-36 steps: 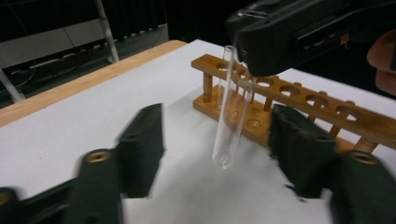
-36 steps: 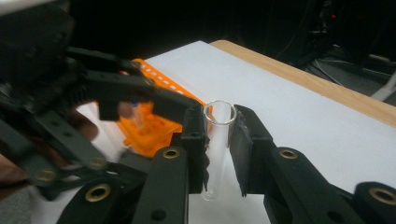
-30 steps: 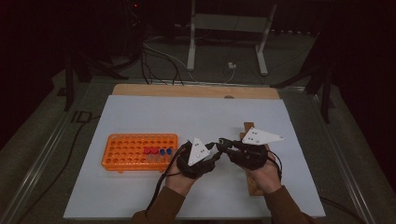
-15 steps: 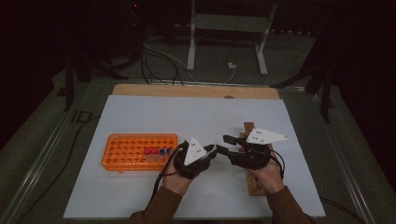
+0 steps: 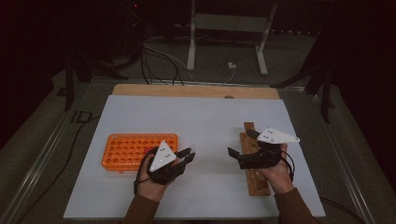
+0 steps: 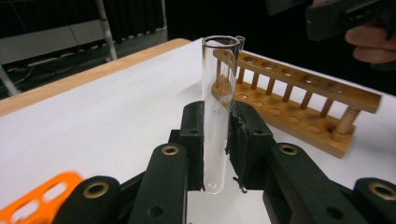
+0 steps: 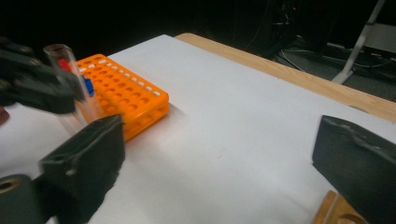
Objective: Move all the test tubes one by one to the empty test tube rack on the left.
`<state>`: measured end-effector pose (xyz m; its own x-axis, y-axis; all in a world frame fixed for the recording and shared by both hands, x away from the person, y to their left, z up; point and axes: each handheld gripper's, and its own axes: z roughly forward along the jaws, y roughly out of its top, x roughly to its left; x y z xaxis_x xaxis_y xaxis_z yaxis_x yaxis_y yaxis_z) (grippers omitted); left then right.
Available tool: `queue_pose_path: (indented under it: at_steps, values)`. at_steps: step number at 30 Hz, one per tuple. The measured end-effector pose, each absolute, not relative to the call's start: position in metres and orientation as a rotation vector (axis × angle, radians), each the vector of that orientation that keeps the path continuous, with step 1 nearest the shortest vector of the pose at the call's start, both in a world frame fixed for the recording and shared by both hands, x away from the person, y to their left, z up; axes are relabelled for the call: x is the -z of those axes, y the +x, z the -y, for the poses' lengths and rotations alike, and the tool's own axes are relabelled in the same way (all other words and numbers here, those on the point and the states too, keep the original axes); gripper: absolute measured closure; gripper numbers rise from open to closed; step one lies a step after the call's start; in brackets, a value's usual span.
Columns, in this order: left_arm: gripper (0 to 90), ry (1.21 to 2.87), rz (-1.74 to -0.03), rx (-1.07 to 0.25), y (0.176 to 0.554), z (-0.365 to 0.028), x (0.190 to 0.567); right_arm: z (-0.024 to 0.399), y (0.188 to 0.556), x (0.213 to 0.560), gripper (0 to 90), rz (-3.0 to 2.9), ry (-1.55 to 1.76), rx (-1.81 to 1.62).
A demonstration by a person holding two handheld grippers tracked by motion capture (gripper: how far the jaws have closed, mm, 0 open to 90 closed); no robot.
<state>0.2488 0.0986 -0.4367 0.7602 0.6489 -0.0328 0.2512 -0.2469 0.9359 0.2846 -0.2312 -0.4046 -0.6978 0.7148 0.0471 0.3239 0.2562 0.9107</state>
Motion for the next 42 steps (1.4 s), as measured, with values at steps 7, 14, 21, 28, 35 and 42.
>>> queue_pose_path:
  at_steps: [7,14,21,28,35,42]
  values:
    - [76.2,1.814,-0.715,-0.452,0.235,-0.144,0.436,0.241,0.283,0.404,0.0,-2.127,0.968,-1.404]
    - [76.2,1.788,-0.795,-0.499,0.229,-0.178,0.441,0.242,0.283,0.404,0.0,-2.116,0.961,-1.406]
    - [76.3,1.781,-0.844,-0.557,0.226,-0.199,0.442,0.245,0.283,0.405,0.0,-2.112,0.969,-1.401]
    - [76.3,1.769,-0.905,-0.586,0.23,-0.214,0.448,0.246,0.282,0.405,0.1,-2.111,0.967,-1.397]
    - [76.3,1.773,-0.96,-0.59,0.24,-0.22,0.458,0.245,0.283,0.405,0.1,-2.111,0.959,-1.401]
    - [76.3,1.803,-0.981,-0.592,0.248,-0.218,0.466,0.244,0.284,0.406,0.1,-2.118,0.958,-1.401]
